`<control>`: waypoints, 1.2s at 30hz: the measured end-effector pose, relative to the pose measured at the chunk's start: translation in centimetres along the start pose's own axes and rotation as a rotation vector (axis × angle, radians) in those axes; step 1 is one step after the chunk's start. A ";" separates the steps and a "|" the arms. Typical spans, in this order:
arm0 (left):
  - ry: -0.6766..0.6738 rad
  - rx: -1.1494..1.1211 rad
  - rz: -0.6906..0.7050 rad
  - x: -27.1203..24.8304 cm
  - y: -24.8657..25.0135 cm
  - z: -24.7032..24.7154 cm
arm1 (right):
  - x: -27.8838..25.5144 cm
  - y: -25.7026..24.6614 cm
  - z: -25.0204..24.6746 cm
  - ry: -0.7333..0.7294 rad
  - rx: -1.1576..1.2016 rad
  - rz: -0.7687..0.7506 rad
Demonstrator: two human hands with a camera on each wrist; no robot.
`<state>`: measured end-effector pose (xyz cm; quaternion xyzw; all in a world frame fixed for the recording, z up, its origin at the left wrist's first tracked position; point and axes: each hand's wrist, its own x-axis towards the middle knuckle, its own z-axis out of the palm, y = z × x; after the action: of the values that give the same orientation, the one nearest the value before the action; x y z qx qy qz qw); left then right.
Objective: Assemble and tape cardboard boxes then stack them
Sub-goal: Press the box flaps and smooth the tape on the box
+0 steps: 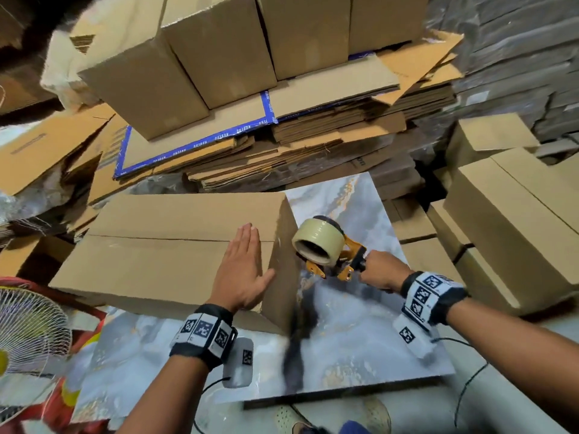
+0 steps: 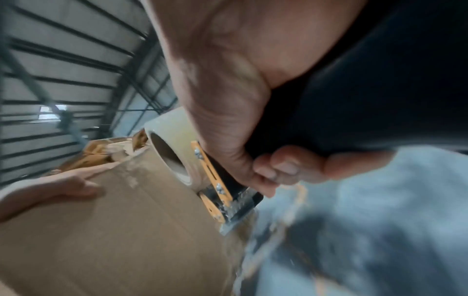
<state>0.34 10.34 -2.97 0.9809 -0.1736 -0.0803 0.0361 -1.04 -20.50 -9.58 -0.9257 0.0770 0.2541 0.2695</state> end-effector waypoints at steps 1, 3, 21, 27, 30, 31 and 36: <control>0.002 0.001 -0.005 0.1 0.0 0.0 | 0.2 0.9 1.2 -0.045 0.100 0.042; 0.019 -0.005 -0.019 0.4 0.3 0.1 | 0.6 2.0 3.6 -0.149 0.429 0.164; 0.083 -0.047 -0.042 0.7 1.3 0.9 | 4.6 3.6 11.6 0.036 1.164 0.372; -0.017 -0.087 0.131 0.1 -1.3 -1.1 | 0.1 -0.5 8.2 0.603 0.757 0.303; 0.027 -0.055 0.215 0.6 -3.5 -1.8 | -1.8 -7.1 6.1 0.579 1.212 -0.073; 0.024 -0.061 0.224 0.8 -4.0 -1.9 | -2.0 -9.5 5.8 0.464 1.362 -0.161; 0.026 -0.092 0.251 1.3 -4.7 -0.7 | 0.6 -17.7 7.9 0.127 1.382 -0.307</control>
<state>3.21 14.32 -2.89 0.9497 -0.2905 -0.0703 0.0929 1.07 -1.33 -7.47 -0.5564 0.1049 0.0520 0.8226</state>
